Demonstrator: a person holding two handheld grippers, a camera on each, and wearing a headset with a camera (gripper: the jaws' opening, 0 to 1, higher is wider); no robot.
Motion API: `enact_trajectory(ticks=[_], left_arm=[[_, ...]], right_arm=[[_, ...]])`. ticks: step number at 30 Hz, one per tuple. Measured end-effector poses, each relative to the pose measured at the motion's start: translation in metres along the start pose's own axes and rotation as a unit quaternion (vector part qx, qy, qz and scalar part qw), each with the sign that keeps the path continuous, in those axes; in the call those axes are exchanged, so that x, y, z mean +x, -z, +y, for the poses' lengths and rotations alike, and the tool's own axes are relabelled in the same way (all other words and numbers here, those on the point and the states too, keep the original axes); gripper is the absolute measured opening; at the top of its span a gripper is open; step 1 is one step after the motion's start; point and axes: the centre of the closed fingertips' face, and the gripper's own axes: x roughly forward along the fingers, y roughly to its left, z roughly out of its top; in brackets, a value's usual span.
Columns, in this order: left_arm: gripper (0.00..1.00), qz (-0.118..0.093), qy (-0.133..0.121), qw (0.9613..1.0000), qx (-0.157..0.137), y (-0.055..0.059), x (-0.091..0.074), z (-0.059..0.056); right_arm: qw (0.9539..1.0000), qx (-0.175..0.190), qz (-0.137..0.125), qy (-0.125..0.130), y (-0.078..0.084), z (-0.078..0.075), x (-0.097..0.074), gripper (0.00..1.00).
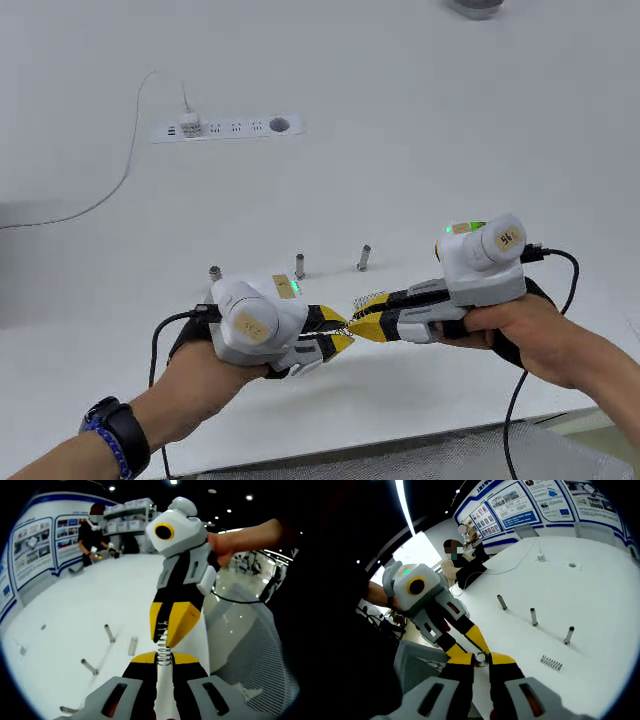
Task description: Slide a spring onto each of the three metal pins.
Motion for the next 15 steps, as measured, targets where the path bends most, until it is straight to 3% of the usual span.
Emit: enact_trajectory(ticks=[3, 6, 15], left_arm=[[0.1, -0.009, 0.004, 0.9999, -0.006, -0.005, -0.001, 0.001], [0.1, -0.013, 0.006, 0.9999, -0.008, -0.007, -0.001, 0.001], [0.1, -0.024, 0.016, 0.9995, -0.013, -0.008, -0.006, -0.002]], right_arm=[[0.9985, -0.042, 0.036, -0.005, 0.0, 0.001, 0.0, 0.13], [0.994, -0.086, 0.067, -0.01, -0.001, 0.003, 0.001, 0.13], [0.9753, -0.172, 0.133, -0.042, 0.001, 0.01, 0.005, 0.13]])
